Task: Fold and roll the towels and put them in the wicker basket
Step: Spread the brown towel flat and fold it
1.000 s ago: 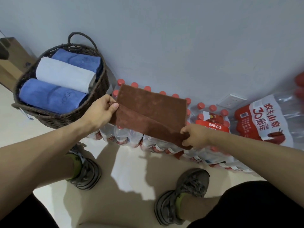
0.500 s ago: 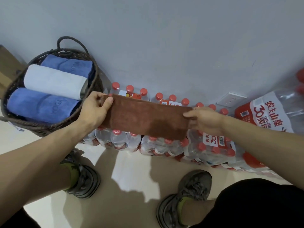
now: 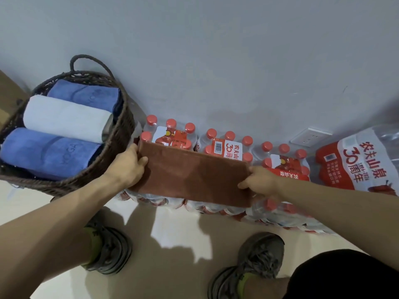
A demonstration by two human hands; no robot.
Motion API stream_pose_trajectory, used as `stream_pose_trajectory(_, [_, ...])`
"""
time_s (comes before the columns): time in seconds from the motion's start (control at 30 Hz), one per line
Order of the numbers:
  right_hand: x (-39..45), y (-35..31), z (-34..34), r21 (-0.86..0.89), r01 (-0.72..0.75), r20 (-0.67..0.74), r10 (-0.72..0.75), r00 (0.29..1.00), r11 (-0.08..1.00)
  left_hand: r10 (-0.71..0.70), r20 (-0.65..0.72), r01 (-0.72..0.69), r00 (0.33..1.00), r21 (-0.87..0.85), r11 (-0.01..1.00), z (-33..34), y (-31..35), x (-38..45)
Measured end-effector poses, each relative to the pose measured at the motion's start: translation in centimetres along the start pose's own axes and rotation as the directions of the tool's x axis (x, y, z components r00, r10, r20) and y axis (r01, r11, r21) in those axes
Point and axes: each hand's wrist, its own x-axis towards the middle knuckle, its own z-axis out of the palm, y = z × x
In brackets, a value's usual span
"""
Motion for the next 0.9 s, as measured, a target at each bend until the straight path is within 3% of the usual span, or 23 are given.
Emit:
stream_pose_trajectory(0.1, [0.1,0.4,0.3,0.058,0.040,-0.028,-0.038,0.999,0.998,0.045,-0.039,-0.044,0.998,0.019,0.999,0.1,0.3,-0.2])
stream_pose_trajectory(0.23, [0.1,0.4,0.1,-0.034,0.226,-0.221,-0.227,0.948,0.974,0.097,-0.120,-0.102,0.988,-0.032,0.994,0.0,0.1,-0.6])
stream_pose_trajectory(0.3, [0.1,0.4,-0.1,0.009,0.263,-0.285,-0.249,0.926,0.965,0.106,-0.135,-0.113,0.985,-0.051,0.992,0.0,0.0,-0.6])
stream_pose_trajectory(0.67, [0.8,0.6,0.1,-0.274,0.068,-0.289,-0.149,0.946,0.959,0.053,-0.214,-0.068,0.975,-0.063,0.996,0.0,1.1,0.1])
stream_pose_trajectory(0.77, [0.6,0.6,0.4,-0.380,-0.034,-0.286,-0.082,0.955,0.924,0.097,-0.324,-0.066,0.941,0.104,0.992,0.8,1.8,-1.0])
stream_pose_trajectory(0.83, [0.4,0.3,0.4,-0.390,-0.062,-0.287,-0.057,0.956,0.919,0.246,-0.332,-0.115,0.911,0.368,0.923,2.0,2.5,-2.1])
stream_pose_trajectory(0.9, [0.4,0.0,0.6,-0.369,-0.076,-0.297,-0.041,0.954,0.926,0.429,-0.251,-0.281,0.868,0.463,0.840,3.6,3.3,-3.1])
